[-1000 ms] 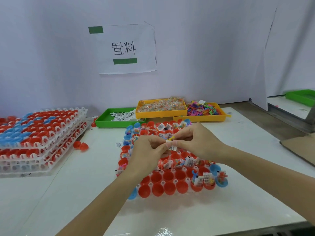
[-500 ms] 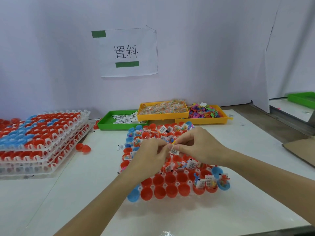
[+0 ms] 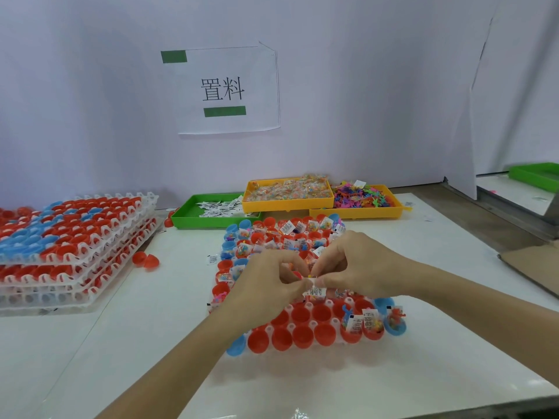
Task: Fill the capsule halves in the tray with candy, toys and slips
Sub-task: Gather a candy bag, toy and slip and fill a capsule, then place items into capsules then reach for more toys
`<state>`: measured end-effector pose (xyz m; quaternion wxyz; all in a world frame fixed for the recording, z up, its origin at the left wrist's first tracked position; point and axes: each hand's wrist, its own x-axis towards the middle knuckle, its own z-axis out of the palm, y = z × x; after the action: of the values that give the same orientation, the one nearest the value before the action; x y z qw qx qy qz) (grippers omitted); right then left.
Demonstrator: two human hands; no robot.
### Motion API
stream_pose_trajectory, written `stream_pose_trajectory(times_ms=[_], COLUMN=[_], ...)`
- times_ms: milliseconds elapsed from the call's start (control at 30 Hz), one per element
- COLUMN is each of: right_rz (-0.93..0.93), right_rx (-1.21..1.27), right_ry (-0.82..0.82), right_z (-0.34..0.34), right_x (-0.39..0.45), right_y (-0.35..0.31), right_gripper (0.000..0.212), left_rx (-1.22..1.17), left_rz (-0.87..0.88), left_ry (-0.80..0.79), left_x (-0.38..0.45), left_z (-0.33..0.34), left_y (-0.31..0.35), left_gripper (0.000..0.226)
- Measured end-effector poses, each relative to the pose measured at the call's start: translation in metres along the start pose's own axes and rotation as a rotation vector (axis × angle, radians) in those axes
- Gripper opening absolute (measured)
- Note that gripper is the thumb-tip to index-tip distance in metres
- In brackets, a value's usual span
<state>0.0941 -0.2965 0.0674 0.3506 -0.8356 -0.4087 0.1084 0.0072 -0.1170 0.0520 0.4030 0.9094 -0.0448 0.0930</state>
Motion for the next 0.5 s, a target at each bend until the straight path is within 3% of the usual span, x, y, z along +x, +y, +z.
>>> stream_pose_trajectory(times_ms=[300, 500], right_rz=[0.005, 0.003], right_rx=[-0.205, -0.215], right_ry=[-0.153, -0.177], right_z=[0.004, -0.002], right_x=[-0.006, -0.006], right_y=[-0.008, -0.011], right_gripper=[0.01, 0.011], left_rx=[0.015, -0.054], left_rz=[0.066, 0.038], left_ry=[-0.186, -0.187], left_x=[-0.007, -0.01], left_z=[0.003, -0.006], left_y=[0.001, -0.004], left_gripper=[0.018, 0.013])
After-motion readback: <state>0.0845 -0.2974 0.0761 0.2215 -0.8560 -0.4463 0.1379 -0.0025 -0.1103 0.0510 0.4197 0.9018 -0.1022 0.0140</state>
